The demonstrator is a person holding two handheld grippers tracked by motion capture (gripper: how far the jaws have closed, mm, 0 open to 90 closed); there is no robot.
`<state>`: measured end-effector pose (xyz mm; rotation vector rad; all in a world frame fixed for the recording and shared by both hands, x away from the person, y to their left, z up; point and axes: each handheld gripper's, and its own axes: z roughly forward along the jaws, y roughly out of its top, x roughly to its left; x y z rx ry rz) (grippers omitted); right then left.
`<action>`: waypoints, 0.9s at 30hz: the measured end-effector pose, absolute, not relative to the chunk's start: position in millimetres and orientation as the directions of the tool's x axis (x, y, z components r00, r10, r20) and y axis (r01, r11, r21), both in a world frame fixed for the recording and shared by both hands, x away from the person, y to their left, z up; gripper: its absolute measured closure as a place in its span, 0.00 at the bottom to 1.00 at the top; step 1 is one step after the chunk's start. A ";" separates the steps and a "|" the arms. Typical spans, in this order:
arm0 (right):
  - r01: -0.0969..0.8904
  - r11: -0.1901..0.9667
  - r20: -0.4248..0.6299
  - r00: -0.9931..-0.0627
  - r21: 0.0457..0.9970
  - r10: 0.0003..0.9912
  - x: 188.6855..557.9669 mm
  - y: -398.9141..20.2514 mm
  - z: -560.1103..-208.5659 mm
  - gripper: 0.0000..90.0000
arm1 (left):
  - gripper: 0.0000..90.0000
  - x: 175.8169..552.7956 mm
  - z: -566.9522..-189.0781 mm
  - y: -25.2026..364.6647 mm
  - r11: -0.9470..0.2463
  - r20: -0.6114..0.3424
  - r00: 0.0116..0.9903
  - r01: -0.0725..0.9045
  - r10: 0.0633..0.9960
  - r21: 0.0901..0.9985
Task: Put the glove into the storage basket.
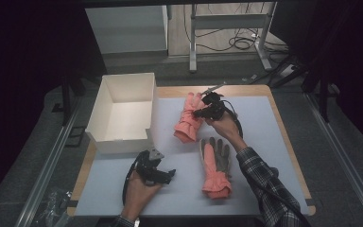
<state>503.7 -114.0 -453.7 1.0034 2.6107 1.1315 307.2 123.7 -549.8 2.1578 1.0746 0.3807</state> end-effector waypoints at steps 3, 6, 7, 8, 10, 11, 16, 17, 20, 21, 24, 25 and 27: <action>0.520 0.496 0.149 -0.780 0.695 0.608 498.6 -117.4 -446.7 0.96 | 0.03 307.2 -549.8 123.7 -0.423 -0.041 0.615 0.586 0.787 0.691; 0.512 0.496 0.157 -0.790 0.702 0.593 493.0 -120.6 -440.0 0.96 | 0.03 307.3 -549.9 123.7 -0.423 -0.040 0.616 0.585 0.787 0.692; 0.509 0.495 0.158 -0.792 0.704 0.590 490.7 -121.6 -437.6 0.96 | 0.03 307.3 -549.8 123.8 -0.424 -0.040 0.616 0.586 0.787 0.691; 0.503 0.497 0.155 -0.796 0.707 0.585 488.5 -122.8 -435.2 0.96 | 0.03 307.3 -549.8 123.8 -0.423 -0.040 0.616 0.586 0.787 0.691; 0.493 0.498 0.154 -0.804 0.714 0.575 483.9 -125.0 -430.4 0.96 | 0.03 307.3 -549.9 123.7 -0.423 -0.040 0.616 0.585 0.787 0.692; 0.490 0.498 0.156 -0.807 0.716 0.570 481.5 -126.1 -428.1 0.96 | 0.03 307.3 -549.9 123.7 -0.423 -0.040 0.616 0.585 0.787 0.692; 0.475 0.504 0.160 -0.823 0.721 0.546 467.3 -132.6 -416.6 0.96 | 0.03 307.3 -549.9 123.7 -0.423 -0.040 0.616 0.585 0.787 0.692; 0.472 0.507 0.159 -0.825 0.722 0.542 464.1 -134.7 -414.4 0.96 | 0.03 307.3 -549.8 123.7 -0.423 -0.040 0.616 0.586 0.787 0.692; 0.466 0.507 0.161 -0.830 0.725 0.534 457.7 -138.8 -411.3 0.96 | 0.03 307.3 -549.8 123.7 -0.423 -0.040 0.616 0.586 0.787 0.692; 0.464 0.510 0.165 -0.834 0.724 0.526 451.7 -143.8 -409.5 0.96 | 0.03 307.2 -549.9 123.5 -0.420 -0.042 0.615 0.586 0.788 0.693; 0.467 0.516 0.170 -0.837 0.719 0.520 442.6 -151.8 -407.6 0.96 | 0.03 307.2 -549.8 123.6 -0.422 -0.041 0.615 0.586 0.787 0.692; 0.467 0.518 0.173 -0.838 0.717 0.517 439.4 -154.6 -407.0 0.96 | 0.03 307.2 -549.8 123.6 -0.422 -0.041 0.615 0.586 0.788 0.692; 0.462 0.521 0.170 -0.842 0.717 0.512 436.2 -157.6 -406.3 0.96 | 0.03 307.2 -549.8 123.6 -0.422 -0.041 0.615 0.586 0.788 0.692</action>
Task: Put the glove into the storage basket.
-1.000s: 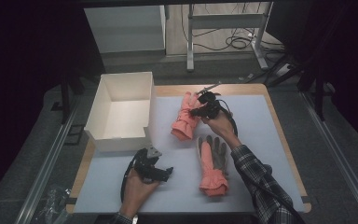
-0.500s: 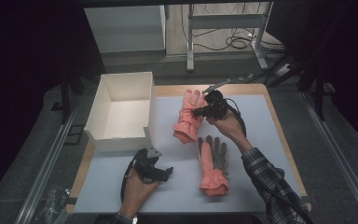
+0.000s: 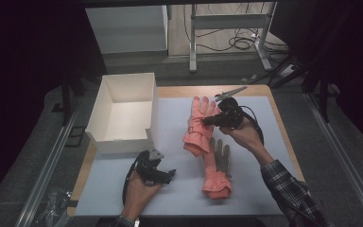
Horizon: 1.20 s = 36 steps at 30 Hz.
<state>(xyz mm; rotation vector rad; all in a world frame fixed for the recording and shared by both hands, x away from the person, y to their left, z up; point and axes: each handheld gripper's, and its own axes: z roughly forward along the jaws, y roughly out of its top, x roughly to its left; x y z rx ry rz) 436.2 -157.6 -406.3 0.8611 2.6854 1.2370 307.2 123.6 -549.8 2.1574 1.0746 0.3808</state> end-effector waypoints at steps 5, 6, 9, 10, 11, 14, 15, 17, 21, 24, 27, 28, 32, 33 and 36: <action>0.448 0.528 0.168 -0.853 0.722 0.495 414.1 -177.0 -400.2 0.96 | 0.03 307.3 -549.8 123.6 -0.422 -0.039 0.614 0.585 0.788 0.693; 0.447 0.528 0.169 -0.854 0.722 0.492 409.8 -180.2 -399.7 0.96 | 0.03 307.3 -549.8 123.6 -0.422 -0.039 0.615 0.585 0.787 0.692; 0.439 0.539 0.167 -0.861 0.719 0.479 396.5 -189.5 -399.8 0.96 | 0.03 307.4 -549.8 123.7 -0.424 -0.036 0.615 0.584 0.788 0.693; 0.433 0.545 0.164 -0.866 0.718 0.472 392.1 -192.7 -400.4 0.96 | 0.03 307.5 -549.8 123.7 -0.424 -0.036 0.615 0.583 0.787 0.693; 0.433 0.546 0.166 -0.867 0.717 0.469 387.4 -195.7 -401.1 0.96 | 0.03 307.4 -549.8 123.7 -0.423 -0.037 0.615 0.583 0.787 0.693; 0.425 0.557 0.166 -0.875 0.713 0.455 375.1 -204.4 -404.2 0.96 | 0.03 307.5 -549.8 123.6 -0.422 -0.038 0.615 0.584 0.787 0.693; 0.423 0.564 0.164 -0.877 0.709 0.452 371.1 -207.0 -405.4 0.96 | 0.03 307.5 -549.8 123.6 -0.422 -0.038 0.616 0.584 0.787 0.694; 0.420 0.573 0.164 -0.881 0.704 0.444 363.3 -211.7 -407.8 0.96 | 0.03 307.5 -549.6 123.7 -0.424 -0.039 0.616 0.584 0.787 0.692; 0.401 0.596 0.166 -0.897 0.696 0.410 348.8 -217.4 -413.4 0.96 | 0.03 307.4 -549.6 123.6 -0.422 -0.041 0.615 0.586 0.787 0.692; 0.394 0.614 0.168 -0.904 0.684 0.393 343.5 -215.9 -420.9 0.96 | 0.03 307.4 -549.8 123.5 -0.420 -0.041 0.615 0.585 0.788 0.693; 0.390 0.635 0.163 -0.908 0.667 0.386 343.7 -211.0 -433.2 0.96 | 0.03 307.5 -549.8 123.6 -0.422 -0.039 0.616 0.584 0.787 0.694; 0.396 0.635 0.169 -0.906 0.663 0.389 344.6 -209.2 -437.6 0.96 | 0.03 307.5 -549.8 123.6 -0.422 -0.039 0.616 0.584 0.787 0.694; 0.387 0.647 0.138 -0.906 0.657 0.401 345.8 -201.9 -452.0 0.91 | 0.03 307.5 -549.7 123.7 -0.423 -0.038 0.616 0.584 0.787 0.693; 0.387 0.647 0.138 -0.906 0.657 0.401 345.8 -201.9 -452.0 0.91 | 0.03 307.5 -549.7 123.7 -0.423 -0.038 0.616 0.584 0.787 0.693; 0.332 0.683 0.061 -0.919 0.651 0.389 341.8 -194.1 -462.7 0.83 | 0.03 307.3 -549.8 123.5 -0.421 -0.040 0.615 0.584 0.788 0.693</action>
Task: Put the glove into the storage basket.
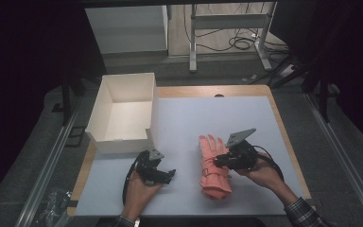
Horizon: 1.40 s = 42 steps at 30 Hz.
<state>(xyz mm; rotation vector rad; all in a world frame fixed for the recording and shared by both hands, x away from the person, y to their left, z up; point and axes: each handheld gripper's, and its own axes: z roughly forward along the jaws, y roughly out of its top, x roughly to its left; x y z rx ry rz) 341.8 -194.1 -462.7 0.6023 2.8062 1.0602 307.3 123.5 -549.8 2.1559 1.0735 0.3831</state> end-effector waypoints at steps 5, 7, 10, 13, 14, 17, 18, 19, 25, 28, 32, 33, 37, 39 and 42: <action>0.339 0.668 0.061 -0.913 0.663 0.403 340.3 -195.4 -462.5 0.77 | 0.03 307.5 -549.8 123.6 -0.423 -0.038 0.616 0.584 0.787 0.693; 0.342 0.662 0.063 -0.911 0.667 0.408 339.9 -196.8 -460.9 0.75 | 0.03 307.5 -549.8 123.6 -0.423 -0.038 0.616 0.584 0.787 0.693; 0.337 0.644 0.054 -0.907 0.687 0.418 338.7 -203.6 -453.9 0.67 | 0.03 307.4 -549.8 123.5 -0.422 -0.039 0.615 0.585 0.788 0.693; 0.339 0.628 0.047 -0.900 0.701 0.434 338.2 -209.4 -450.1 0.65 | 0.03 307.4 -549.8 123.5 -0.422 -0.039 0.615 0.585 0.788 0.693; 0.340 0.624 0.043 -0.897 0.703 0.440 338.0 -211.6 -449.1 0.65 | 0.03 307.5 -549.8 123.6 -0.423 -0.038 0.616 0.584 0.787 0.693; 0.344 0.611 0.036 -0.888 0.713 0.458 338.1 -219.5 -447.6 0.62 | 0.03 307.5 -549.8 123.6 -0.423 -0.038 0.616 0.584 0.787 0.693; 0.344 0.611 0.036 -0.888 0.713 0.458 338.1 -219.5 -447.6 0.62 | 0.03 307.5 -549.8 123.6 -0.423 -0.038 0.616 0.584 0.787 0.693; 0.349 0.603 0.031 -0.880 0.718 0.473 337.5 -225.8 -448.0 0.62 | 0.03 307.5 -549.8 123.6 -0.423 -0.038 0.616 0.584 0.787 0.693; 0.378 0.590 0.038 -0.862 0.713 0.506 335.2 -240.9 -457.0 0.64 | 0.03 307.4 -549.9 123.5 -0.421 -0.040 0.615 0.585 0.788 0.693; 0.397 0.583 0.049 -0.853 0.709 0.520 333.6 -249.2 -463.3 0.70 | 0.03 307.4 -549.9 123.5 -0.421 -0.040 0.615 0.585 0.788 0.693; 0.428 0.562 0.082 -0.840 0.708 0.537 330.3 -259.6 -473.0 0.81 | 0.03 307.4 -549.8 123.7 -0.425 -0.038 0.617 0.584 0.786 0.691; 0.431 0.555 0.092 -0.840 0.711 0.535 329.0 -261.7 -476.3 0.84 | 0.03 307.4 -549.8 123.7 -0.425 -0.038 0.617 0.584 0.786 0.691; 0.440 0.558 0.110 -0.843 0.703 0.527 320.0 -264.5 -491.8 0.89 | 0.03 307.4 -549.8 123.7 -0.425 -0.037 0.616 0.585 0.787 0.691; 0.431 0.570 0.098 -0.848 0.699 0.520 314.5 -264.7 -498.2 0.91 | 0.02 307.5 -549.7 123.7 -0.424 -0.036 0.613 0.587 0.789 0.689; 0.432 0.566 0.110 -0.851 0.702 0.513 308.0 -265.4 -505.3 0.94 | 0.00 307.8 -550.1 123.4 -0.415 -0.038 0.600 0.596 0.799 0.687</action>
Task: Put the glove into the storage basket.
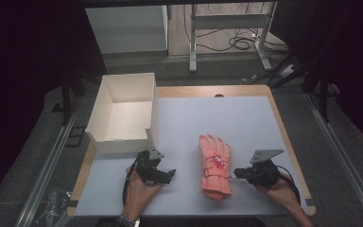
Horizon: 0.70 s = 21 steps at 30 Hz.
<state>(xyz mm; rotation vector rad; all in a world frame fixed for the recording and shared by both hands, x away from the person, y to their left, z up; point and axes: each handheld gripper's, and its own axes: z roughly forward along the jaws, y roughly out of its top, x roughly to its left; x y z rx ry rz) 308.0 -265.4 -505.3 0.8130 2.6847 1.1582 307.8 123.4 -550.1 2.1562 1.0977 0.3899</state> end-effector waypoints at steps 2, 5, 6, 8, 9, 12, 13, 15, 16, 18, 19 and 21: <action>0.439 0.561 0.123 -0.850 0.701 0.512 303.8 -265.6 -508.9 0.95 | 0.00 307.8 -550.1 123.4 -0.416 -0.037 0.600 0.596 0.799 0.687; 0.447 0.556 0.146 -0.852 0.701 0.502 298.7 -265.8 -513.2 0.96 | 0.00 307.8 -550.1 123.4 -0.416 -0.037 0.600 0.596 0.799 0.687; 0.449 0.555 0.153 -0.854 0.700 0.498 297.0 -265.4 -514.4 0.96 | 0.00 307.8 -550.1 123.4 -0.416 -0.037 0.600 0.596 0.799 0.686; 0.452 0.555 0.166 -0.857 0.698 0.488 294.0 -263.1 -517.0 0.96 | 0.00 307.9 -550.1 123.4 -0.416 -0.038 0.600 0.597 0.799 0.686; 0.451 0.556 0.170 -0.859 0.698 0.484 292.9 -261.3 -518.3 0.96 | 0.00 307.9 -550.1 123.4 -0.415 -0.038 0.600 0.597 0.799 0.686; 0.446 0.569 0.174 -0.867 0.691 0.468 289.9 -254.0 -523.1 0.96 | 0.00 307.9 -550.1 123.4 -0.415 -0.038 0.600 0.597 0.799 0.686; 0.441 0.575 0.166 -0.868 0.689 0.467 288.8 -251.1 -524.5 0.96 | 0.00 307.9 -550.1 123.4 -0.415 -0.039 0.600 0.597 0.799 0.686; 0.436 0.579 0.163 -0.872 0.689 0.462 288.4 -247.9 -525.6 0.96 | 0.00 307.9 -550.1 123.4 -0.415 -0.039 0.600 0.597 0.799 0.686; 0.439 0.575 0.168 -0.871 0.691 0.462 288.6 -246.5 -526.1 0.96 | 0.00 307.9 -550.1 123.4 -0.415 -0.039 0.600 0.597 0.799 0.686; 0.440 0.572 0.173 -0.871 0.692 0.460 289.5 -243.4 -527.2 0.96 | 0.00 307.9 -550.1 123.4 -0.415 -0.039 0.600 0.597 0.799 0.686; 0.439 0.570 0.175 -0.871 0.694 0.458 290.1 -241.7 -527.6 0.96 | 0.00 307.9 -550.1 123.4 -0.415 -0.039 0.600 0.597 0.799 0.687; 0.441 0.568 0.175 -0.870 0.695 0.461 290.9 -238.0 -528.1 0.96 | 0.00 308.0 -550.2 123.4 -0.415 -0.039 0.600 0.597 0.799 0.687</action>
